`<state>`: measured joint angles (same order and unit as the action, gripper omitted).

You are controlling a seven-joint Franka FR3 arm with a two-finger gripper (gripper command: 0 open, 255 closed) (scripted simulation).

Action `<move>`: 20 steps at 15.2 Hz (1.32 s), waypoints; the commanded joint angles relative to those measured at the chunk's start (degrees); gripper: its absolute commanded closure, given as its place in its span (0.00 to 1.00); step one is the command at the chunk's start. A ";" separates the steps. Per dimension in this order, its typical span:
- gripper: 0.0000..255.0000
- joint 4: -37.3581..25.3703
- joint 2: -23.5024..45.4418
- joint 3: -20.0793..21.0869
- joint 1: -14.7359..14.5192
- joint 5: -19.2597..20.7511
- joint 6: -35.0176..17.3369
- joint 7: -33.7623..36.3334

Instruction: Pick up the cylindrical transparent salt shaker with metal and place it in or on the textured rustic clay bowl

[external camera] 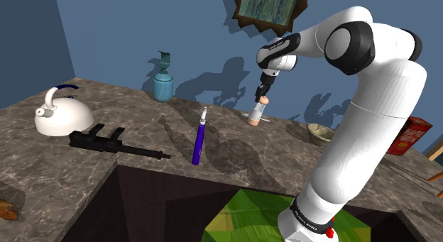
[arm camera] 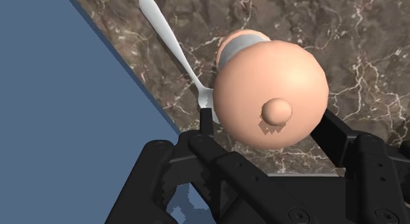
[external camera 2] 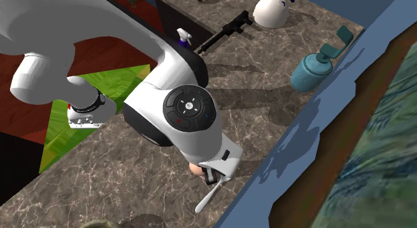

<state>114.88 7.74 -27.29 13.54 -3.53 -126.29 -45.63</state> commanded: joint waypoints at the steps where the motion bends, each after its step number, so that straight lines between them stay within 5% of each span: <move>1: 1.00 -0.87 -0.67 -0.07 -0.07 0.42 1.46 0.26; 20: 1.00 -11.38 -4.53 -0.23 -0.47 2.69 15.39 1.70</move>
<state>104.23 3.28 -27.51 13.06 -0.88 -111.71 -43.93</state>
